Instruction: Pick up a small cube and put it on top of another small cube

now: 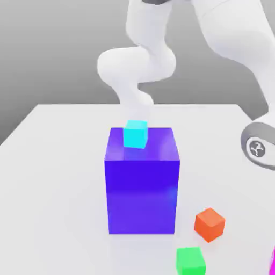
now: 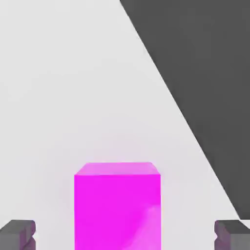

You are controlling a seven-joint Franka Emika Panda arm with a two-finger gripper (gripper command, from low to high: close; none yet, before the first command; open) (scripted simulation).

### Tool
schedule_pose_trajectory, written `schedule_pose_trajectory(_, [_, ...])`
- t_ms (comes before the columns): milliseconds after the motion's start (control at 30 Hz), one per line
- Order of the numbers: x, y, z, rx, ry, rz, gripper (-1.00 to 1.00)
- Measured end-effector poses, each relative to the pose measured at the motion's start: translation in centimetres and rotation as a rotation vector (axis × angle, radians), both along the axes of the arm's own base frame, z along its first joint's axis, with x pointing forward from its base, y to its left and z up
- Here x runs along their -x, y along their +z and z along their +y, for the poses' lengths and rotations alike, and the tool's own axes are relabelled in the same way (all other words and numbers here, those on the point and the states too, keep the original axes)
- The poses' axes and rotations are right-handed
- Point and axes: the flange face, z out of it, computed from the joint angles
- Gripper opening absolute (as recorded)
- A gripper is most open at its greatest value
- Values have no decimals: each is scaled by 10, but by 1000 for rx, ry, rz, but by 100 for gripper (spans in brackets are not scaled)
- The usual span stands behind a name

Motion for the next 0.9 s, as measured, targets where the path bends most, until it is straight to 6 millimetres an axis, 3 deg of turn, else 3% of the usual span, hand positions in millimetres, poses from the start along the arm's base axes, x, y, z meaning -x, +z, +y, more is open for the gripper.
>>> schedule_pose_trajectory(200, [1, -6, 0, 0, 1, 1, -100])
schedule_pose_trajectory(267, [0, 9, 0, 0, 1, 2, -100])
schedule_pose_trajectory(367, [0, 50, -3, 0, -9, 2, -100])
schedule_pose_trajectory(500, [-13, 83, -92, 4, -307, 1, -100])
schedule_pose_trajectory(633, [-9, 101, -185, 1, -630, 1, -100])
schedule_pose_trajectory(767, [-7, 58, -202, 0, -693, 1, -100])
schedule_pose_trajectory(800, [-6, 49, -202, 0, -694, 2, 100])
schedule_pose_trajectory(900, [-6, 49, -202, 0, -694, 2, 100])
